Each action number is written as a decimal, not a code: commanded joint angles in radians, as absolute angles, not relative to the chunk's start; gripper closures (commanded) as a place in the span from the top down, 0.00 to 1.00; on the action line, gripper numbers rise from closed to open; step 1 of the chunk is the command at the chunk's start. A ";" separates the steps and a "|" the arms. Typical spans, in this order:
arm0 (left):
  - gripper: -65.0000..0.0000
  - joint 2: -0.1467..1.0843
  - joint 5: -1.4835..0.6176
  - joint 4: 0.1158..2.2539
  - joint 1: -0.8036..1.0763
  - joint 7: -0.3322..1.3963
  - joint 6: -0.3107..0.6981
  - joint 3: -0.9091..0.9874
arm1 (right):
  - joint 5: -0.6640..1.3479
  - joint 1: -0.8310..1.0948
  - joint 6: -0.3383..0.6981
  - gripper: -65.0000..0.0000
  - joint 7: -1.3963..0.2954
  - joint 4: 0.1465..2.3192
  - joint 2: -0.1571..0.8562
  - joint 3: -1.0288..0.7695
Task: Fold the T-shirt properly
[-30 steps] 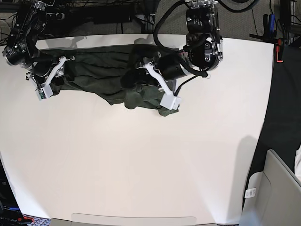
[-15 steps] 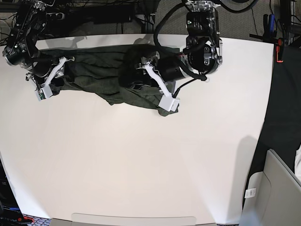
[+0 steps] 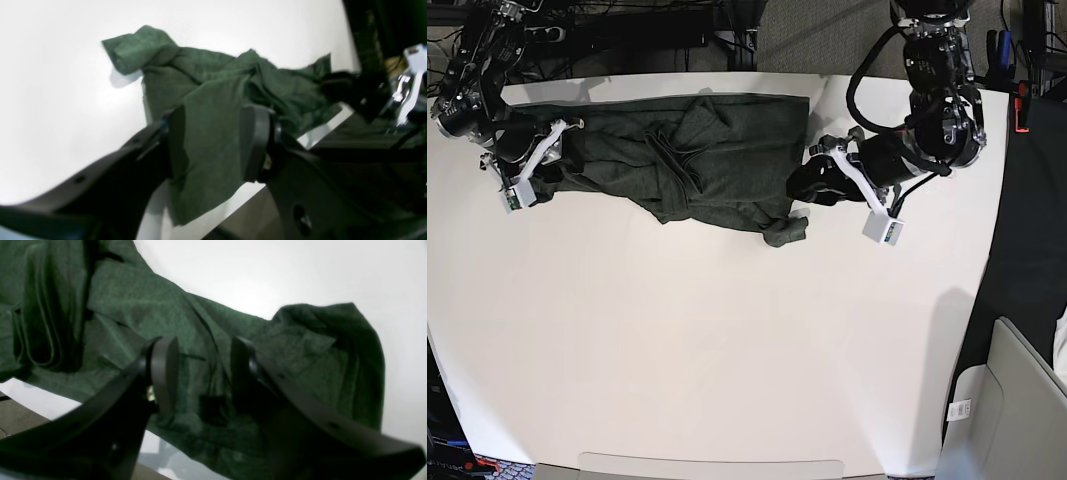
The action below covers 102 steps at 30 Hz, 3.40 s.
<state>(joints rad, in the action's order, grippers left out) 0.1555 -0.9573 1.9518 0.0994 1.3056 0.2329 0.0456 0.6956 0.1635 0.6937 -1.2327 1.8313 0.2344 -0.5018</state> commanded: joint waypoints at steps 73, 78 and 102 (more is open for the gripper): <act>0.04 0.229 -0.978 1.784 0.099 1.254 0.236 -0.133 | 0.670 0.030 0.698 0.41 -1.274 1.405 0.397 -0.463; 0.04 0.229 -0.980 1.784 0.101 1.254 0.236 -0.131 | 0.670 0.070 0.698 0.41 -1.323 1.531 0.429 -0.466; 0.04 0.220 -0.983 1.787 0.122 1.254 0.236 -0.131 | 0.633 0.093 0.698 0.37 -1.299 1.498 0.348 -0.349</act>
<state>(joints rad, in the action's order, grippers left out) 0.2161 -0.9573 1.7691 0.1310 1.2560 0.2325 -0.1356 0.7094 0.0696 0.7040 -1.1934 1.5158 0.3489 -0.3634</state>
